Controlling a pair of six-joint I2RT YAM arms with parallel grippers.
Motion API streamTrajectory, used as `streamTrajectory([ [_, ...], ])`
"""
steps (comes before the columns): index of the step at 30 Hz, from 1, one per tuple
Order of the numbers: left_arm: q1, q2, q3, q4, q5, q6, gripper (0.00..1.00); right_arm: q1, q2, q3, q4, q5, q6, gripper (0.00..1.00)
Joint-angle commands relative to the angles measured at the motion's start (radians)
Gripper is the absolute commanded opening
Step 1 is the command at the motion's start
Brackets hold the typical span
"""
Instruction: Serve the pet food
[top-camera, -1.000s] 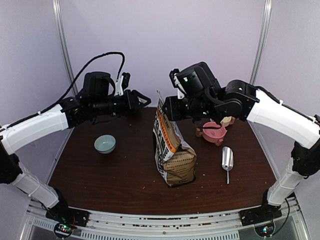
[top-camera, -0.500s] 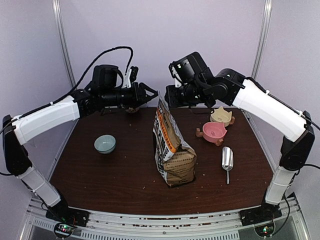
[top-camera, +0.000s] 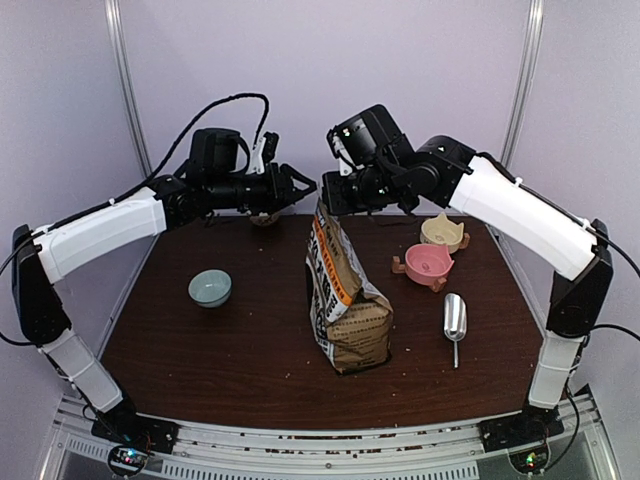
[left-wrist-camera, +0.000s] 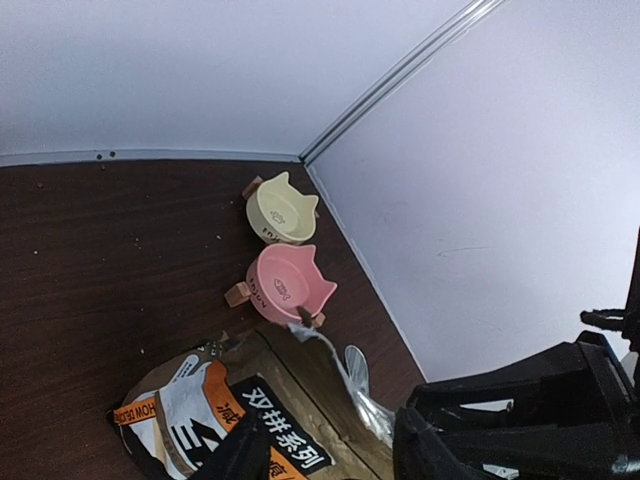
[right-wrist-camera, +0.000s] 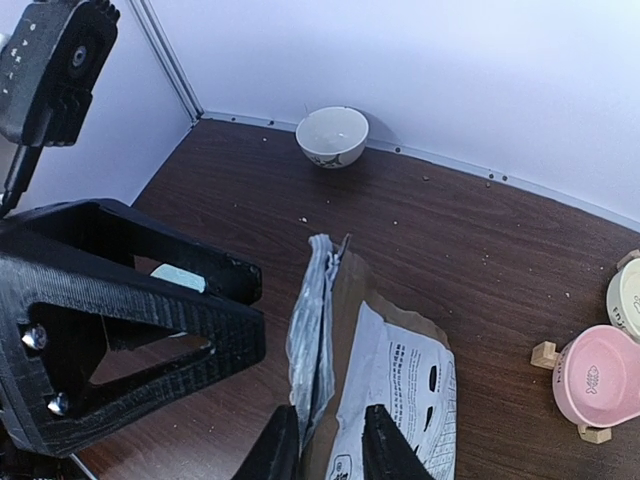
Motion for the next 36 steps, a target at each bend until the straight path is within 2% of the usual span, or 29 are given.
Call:
streamTrajectory([
  [1, 0.008, 0.014, 0.039, 0.03, 0.022, 0.019, 0.44, -0.009, 0.019, 0.027, -0.026, -0.002, 0.0, 0.21],
  [14, 0.013, 0.067, 0.071, 0.024, 0.044, 0.023, 0.43, -0.009, 0.038, 0.023, -0.052, -0.043, 0.002, 0.17],
  [19, 0.013, 0.074, 0.063, 0.028, 0.058, 0.022, 0.31, -0.009, 0.04, 0.02, -0.058, -0.085, -0.004, 0.19],
  [23, 0.013, 0.073, 0.055, 0.032, 0.067, 0.018, 0.15, -0.009, 0.04, 0.019, -0.056, -0.118, -0.004, 0.2],
  [31, 0.013, 0.059, 0.027, 0.071, 0.081, -0.001, 0.02, -0.009, 0.046, 0.022, -0.059, -0.144, -0.013, 0.23],
  [34, 0.012, 0.059, 0.023, 0.079, 0.088, -0.007, 0.0, -0.009, 0.057, 0.032, -0.078, -0.138, -0.022, 0.18],
  [36, 0.01, 0.056, 0.022, 0.083, 0.089, -0.009, 0.0, -0.006, 0.065, 0.04, -0.093, -0.137, -0.031, 0.09],
])
